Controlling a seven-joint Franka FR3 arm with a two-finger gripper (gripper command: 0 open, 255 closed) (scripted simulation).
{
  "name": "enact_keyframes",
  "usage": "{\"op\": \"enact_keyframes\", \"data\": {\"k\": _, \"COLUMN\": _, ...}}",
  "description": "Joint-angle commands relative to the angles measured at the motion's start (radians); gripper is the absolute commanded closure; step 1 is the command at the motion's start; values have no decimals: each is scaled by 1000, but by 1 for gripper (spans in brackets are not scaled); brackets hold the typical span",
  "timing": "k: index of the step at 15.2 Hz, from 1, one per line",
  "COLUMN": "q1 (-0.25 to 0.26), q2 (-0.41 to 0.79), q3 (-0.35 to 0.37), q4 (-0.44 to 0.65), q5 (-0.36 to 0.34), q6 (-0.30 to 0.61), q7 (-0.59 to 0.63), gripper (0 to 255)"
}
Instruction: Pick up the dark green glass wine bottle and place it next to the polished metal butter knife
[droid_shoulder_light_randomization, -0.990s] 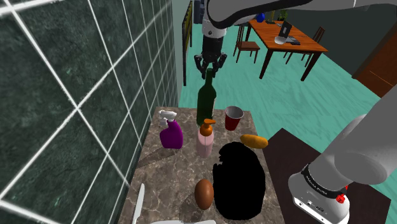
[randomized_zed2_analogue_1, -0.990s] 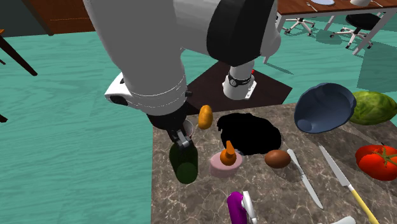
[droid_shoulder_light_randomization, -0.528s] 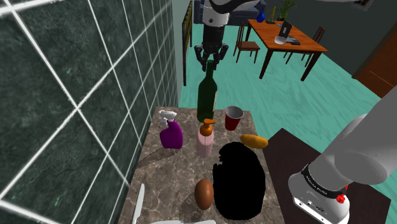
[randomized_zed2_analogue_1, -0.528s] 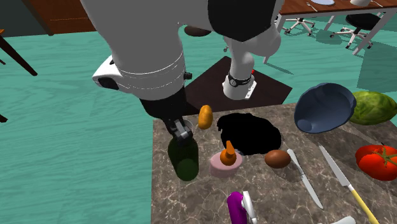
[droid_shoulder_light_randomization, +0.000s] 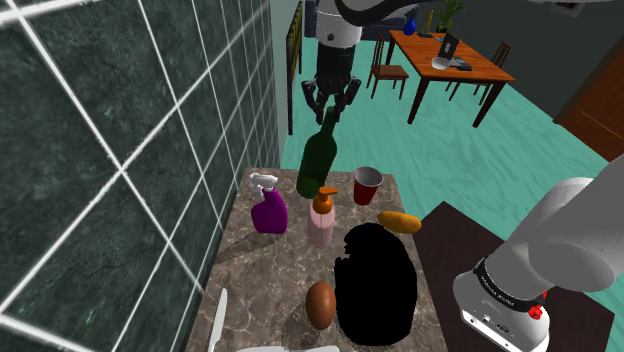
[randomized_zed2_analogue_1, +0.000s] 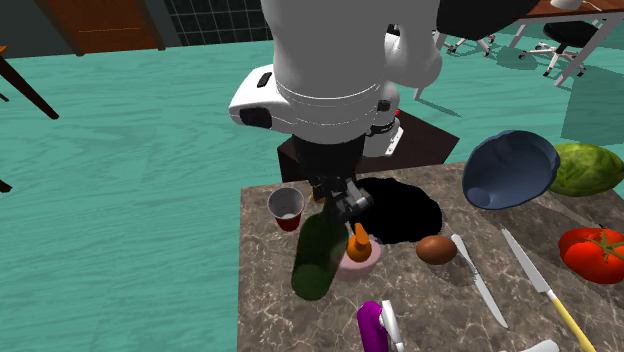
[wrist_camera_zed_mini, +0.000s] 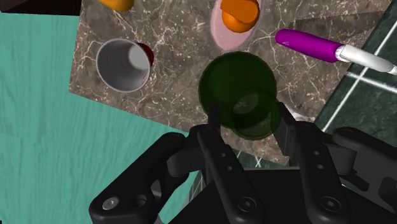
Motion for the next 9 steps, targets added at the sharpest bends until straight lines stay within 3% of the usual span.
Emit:
{"op": "enact_keyframes", "data": {"k": 1, "q1": 22, "q2": -25, "q3": 27, "q4": -30, "q5": 9, "q6": 9, "q7": 46, "gripper": 255}}
{"op": "enact_keyframes", "data": {"k": 9, "q1": 101, "q2": -131, "q3": 129, "q4": -130, "q5": 57, "q6": 20, "q7": 208, "gripper": 255}}
